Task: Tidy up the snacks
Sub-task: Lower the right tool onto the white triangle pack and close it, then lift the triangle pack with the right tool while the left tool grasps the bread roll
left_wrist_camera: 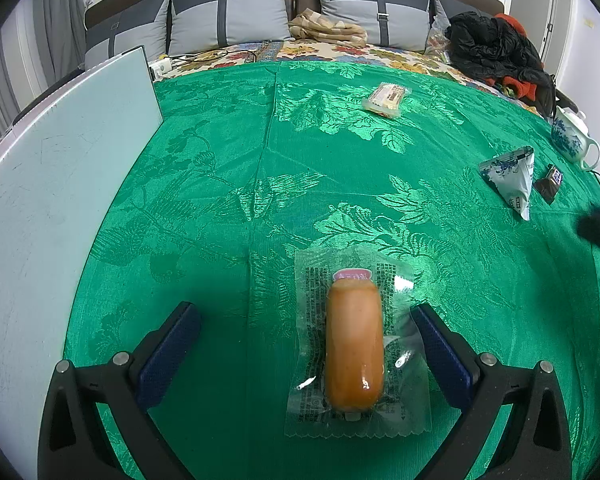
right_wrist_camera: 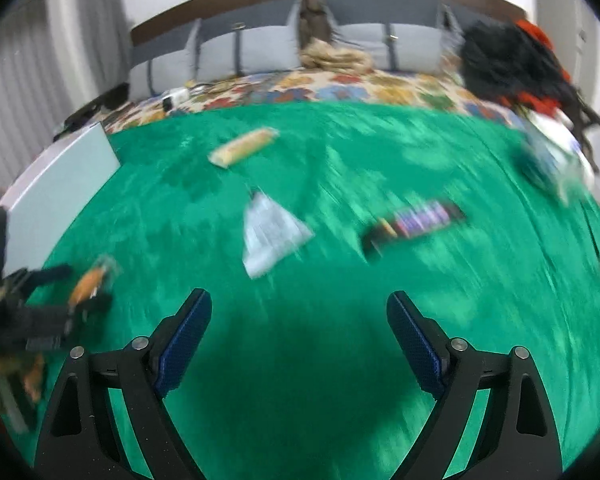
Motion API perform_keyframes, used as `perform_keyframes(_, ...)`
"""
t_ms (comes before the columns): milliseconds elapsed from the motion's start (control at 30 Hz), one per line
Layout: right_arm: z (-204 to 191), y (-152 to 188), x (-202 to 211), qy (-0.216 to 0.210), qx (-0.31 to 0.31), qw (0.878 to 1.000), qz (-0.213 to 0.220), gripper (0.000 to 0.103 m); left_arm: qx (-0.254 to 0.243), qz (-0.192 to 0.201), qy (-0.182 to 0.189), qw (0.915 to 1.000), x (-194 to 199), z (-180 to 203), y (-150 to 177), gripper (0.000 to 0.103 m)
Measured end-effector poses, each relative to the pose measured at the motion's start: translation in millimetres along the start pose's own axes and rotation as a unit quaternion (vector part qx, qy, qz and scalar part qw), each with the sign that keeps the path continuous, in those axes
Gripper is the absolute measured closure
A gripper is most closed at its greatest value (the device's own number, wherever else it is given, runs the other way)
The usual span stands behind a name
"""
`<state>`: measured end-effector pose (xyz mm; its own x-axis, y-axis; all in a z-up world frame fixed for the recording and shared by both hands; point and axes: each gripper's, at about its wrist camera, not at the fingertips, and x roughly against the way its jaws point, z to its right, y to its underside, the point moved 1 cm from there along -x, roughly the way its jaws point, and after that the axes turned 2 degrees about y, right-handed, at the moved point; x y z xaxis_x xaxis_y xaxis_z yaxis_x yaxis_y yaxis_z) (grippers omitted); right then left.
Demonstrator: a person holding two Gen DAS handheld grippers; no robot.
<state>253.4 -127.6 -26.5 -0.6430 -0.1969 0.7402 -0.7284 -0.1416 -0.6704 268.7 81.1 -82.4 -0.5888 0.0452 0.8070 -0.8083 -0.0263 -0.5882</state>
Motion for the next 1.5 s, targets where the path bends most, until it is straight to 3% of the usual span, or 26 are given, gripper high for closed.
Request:
perform_keyframes(167, -22.6, -32.9, -50.1, 0.005, 0.061, 0.998, -0.018, 0.011, 0.0, 0.0, 0.0, 1.0, 0.0, 0.0, -0.1, 0.0)
perform_keyframes(333, -22.6, -34.1, -78.9, -0.015, 0.059, 0.997, -0.042, 0.016, 0.0, 0.0, 0.0, 1.0, 0.1, 0.0, 0.0, 0.0)
perform_keyframes(367, -22.5, -32.7, -77.6, -0.02, 0.057, 0.997, -0.043, 0.022, 0.0, 0.0, 0.0, 1.0, 0.1, 0.1, 0.0, 0.0)
perform_keyframes(400, -22.8, -30.8, -77.5, -0.021, 0.057, 0.997, -0.045, 0.052, 0.0, 0.0, 0.0, 1.0, 0.1, 0.1, 0.0, 0.0)
perform_keyframes(433, -23.7, -28.9, -75.8, -0.011, 0.063, 0.997, -0.041, 0.054, 0.0, 0.0, 0.0, 1.0, 0.2, 0.1, 0.0, 0.0)
perform_keyframes(800, -13.8, -7.7, -28.7, -0.061, 0.028, 0.997, -0.033, 0.056, 0.0, 0.0, 0.0, 1.0, 0.1, 0.2, 0.1, 0.0)
perform_keyframes(1200, 24.0, 83.3, 72.2, -0.092, -0.079, 0.992, -0.03, 0.056, -0.001, 0.0, -0.001, 1.0, 0.1, 0.3, 0.2, 0.0)
perform_keyframes(1333, 40.2, 99.0, 81.8, -0.109, -0.133, 0.985, -0.034, 0.056, -0.001, 0.001, 0.0, 1.0, 0.1, 0.3, 0.3, 0.0)
perform_keyframes(1500, 45.6, 98.8, 82.8, -0.107, -0.139, 0.984, -0.027, 0.056, -0.004, -0.004, -0.003, 1.0, 1.0, 0.6, 1.0, 0.0)
